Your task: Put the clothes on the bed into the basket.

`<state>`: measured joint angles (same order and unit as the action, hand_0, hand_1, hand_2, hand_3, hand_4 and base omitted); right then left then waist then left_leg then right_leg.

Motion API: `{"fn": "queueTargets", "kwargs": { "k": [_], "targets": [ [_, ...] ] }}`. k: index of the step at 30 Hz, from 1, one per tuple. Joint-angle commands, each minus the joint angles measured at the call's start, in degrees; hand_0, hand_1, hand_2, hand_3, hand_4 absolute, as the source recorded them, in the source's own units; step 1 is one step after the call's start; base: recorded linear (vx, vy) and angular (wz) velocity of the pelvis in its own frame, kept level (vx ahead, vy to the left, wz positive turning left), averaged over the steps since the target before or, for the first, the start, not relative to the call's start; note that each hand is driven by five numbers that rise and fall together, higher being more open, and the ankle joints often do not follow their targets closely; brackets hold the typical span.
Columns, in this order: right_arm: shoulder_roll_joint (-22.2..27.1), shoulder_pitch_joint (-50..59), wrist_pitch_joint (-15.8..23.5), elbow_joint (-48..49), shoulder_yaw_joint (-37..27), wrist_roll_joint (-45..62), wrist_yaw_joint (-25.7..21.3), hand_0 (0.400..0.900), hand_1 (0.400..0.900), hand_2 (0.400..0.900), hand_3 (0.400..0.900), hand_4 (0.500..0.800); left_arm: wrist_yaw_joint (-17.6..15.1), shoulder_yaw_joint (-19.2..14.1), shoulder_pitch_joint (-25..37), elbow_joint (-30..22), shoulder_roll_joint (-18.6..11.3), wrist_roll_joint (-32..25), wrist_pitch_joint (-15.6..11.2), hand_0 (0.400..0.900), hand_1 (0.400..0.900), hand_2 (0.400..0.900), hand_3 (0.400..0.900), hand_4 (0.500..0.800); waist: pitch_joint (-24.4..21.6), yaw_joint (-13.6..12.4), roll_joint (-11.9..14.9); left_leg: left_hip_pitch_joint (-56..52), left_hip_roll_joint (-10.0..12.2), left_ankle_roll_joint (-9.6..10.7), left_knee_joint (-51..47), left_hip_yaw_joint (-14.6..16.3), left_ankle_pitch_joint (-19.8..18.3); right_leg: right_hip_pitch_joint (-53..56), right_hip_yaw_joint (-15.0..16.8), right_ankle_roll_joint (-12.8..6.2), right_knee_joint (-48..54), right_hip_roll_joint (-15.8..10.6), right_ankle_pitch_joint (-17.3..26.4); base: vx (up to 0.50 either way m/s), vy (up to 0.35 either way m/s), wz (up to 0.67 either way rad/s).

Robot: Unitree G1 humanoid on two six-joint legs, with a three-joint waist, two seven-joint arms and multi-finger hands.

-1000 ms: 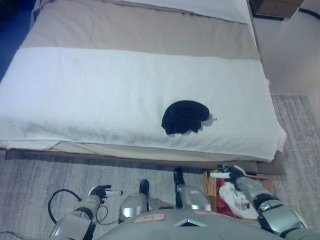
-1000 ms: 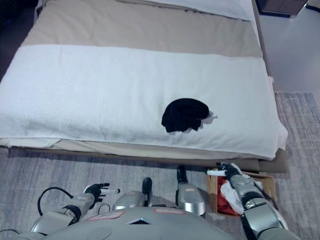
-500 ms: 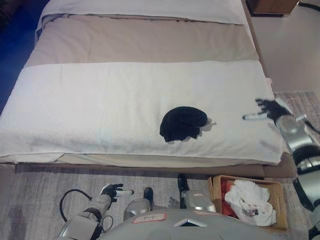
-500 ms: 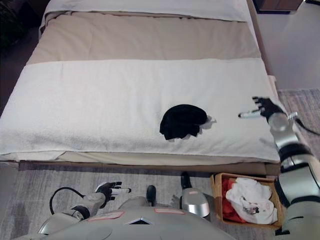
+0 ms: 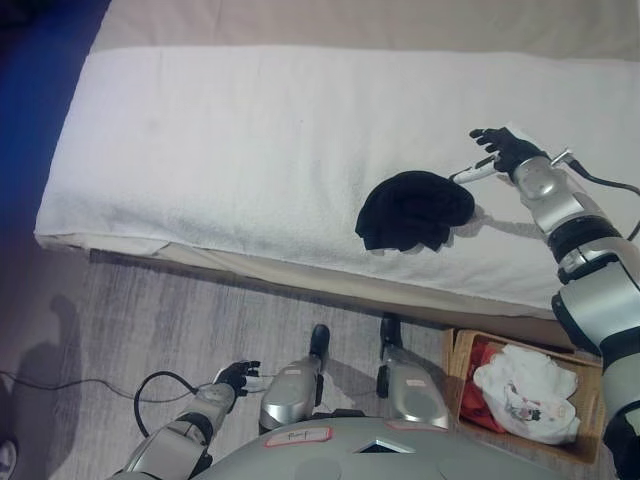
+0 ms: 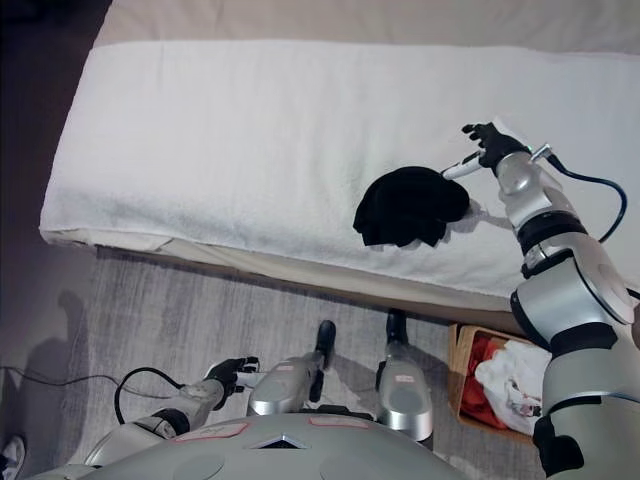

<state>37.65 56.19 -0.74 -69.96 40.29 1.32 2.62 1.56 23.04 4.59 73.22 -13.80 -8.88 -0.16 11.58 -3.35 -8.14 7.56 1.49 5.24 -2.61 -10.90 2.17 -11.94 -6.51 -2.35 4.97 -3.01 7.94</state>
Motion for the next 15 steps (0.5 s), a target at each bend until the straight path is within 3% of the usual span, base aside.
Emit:
{"fn": "queueTargets", "kwargs": {
  "k": [1,15],
  "targets": [
    [0.06,11.70,1.27,-3.89,3.11,-2.19,-4.10,0.900,0.900,0.900,0.900,0.800,-1.38,3.32,1.08,0.15,-3.71,-1.07,-0.32,0.900,0.900,0.900,0.900,0.800,1.45,-0.33,2.00,1.19,-2.05,-0.35,-0.20,2.00,-0.39,-0.25,2.39,-2.65,-4.49,-4.14,-5.53,-0.05,-0.005,0.22],
    [0.89,14.32,0.80,-6.50,4.09,-2.80,-3.98,0.900,0.900,0.900,0.900,0.800,-1.44,6.14,0.62,-4.16,-4.23,-1.34,-0.81,0.900,0.900,0.900,0.900,0.800,5.79,-2.51,-2.21,5.03,-3.37,-0.26,-0.84,0.40,1.66,-3.34,1.05,-2.84,-5.32,-5.23,-5.33,-0.01,0.003,0.12]
  ]
}}
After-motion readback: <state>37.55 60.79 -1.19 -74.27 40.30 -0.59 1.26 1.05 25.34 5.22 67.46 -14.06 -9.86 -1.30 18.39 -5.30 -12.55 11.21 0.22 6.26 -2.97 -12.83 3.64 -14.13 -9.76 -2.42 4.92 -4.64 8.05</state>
